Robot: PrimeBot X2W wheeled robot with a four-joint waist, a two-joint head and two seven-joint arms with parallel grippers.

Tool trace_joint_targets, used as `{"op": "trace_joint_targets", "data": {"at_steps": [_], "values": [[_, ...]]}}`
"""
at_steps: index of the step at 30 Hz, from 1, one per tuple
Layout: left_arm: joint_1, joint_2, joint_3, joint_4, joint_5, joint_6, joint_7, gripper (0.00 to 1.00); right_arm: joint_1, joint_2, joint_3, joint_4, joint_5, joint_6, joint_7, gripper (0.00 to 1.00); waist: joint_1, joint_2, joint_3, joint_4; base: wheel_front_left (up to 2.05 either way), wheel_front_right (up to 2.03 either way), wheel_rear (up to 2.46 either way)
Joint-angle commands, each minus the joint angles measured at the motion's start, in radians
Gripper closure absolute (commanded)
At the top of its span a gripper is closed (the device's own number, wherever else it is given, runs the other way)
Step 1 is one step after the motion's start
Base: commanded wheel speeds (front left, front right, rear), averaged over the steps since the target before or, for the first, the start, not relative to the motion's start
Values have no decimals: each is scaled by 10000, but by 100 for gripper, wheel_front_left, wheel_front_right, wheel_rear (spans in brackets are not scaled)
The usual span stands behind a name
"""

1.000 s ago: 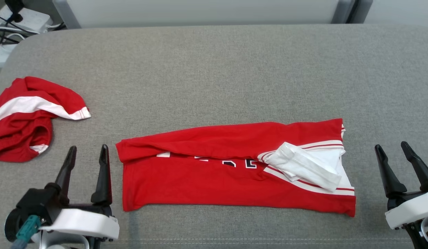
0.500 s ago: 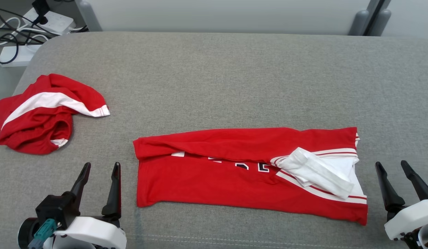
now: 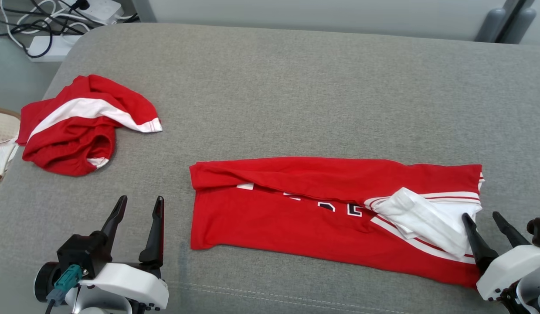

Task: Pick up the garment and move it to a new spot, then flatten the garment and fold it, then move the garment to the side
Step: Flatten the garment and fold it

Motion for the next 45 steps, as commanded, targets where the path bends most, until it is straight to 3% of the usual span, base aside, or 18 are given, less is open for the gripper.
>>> {"op": "trace_joint_targets", "data": {"at_steps": [1,10,11,12,13,14,18,29,35,39,45], "values": [[-583,240,442,-140,73,-4,-134,0,-229,-286,232,-9,100,42,61,0,0,-1,70,116,0,0,0],[-694,8,470,130,-7,-149,-362,0,-763,-186,858,942,916,42,750,0,0,-1,142,423,0,0,0],[-700,-9,474,150,-9,-158,-381,0,-799,-206,894,975,998,42,759,25,0,-1,145,433,0,0,0],[-700,-9,474,150,-9,-158,-381,0,-799,-206,894,975,998,42,759,25,0,-1,145,433,0,0,0],[-701,-25,474,174,-17,-164,-392,0,-821,-216,941,1016,1092,42,802,78,0,-1,150,436,0,0,0],[-705,-40,476,189,-22,-173,-405,0,-821,-206,1004,1053,1233,42,927,100,0,-1,161,429,0,0,0],[-722,-73,514,226,-33,-188,-456,0,-841,-333,1010,1037,1667,42,902,100,0,-1,208,335,0,0,0],[-851,-58,555,207,-13,-225,-517,0,-866,-1660,-435,1906,1917,42,39,100,0,-1,384,-251,0,0,0],[-1016,-72,509,212,6,-273,-515,0,-1006,-2274,-624,2094,2094,42,-131,100,0,-1,478,-517,0,0,0],[-1010,-36,558,206,-10,-229,-521,0,-1219,-2090,-330,1468,2398,42,188,100,0,-1,474,-726,0,0,0],[-955,29,558,138,-12,-177,-492,0,-1257,-1767,117,-552,2655,42,1073,100,0,-1,418,-944,0,0,0]]}}
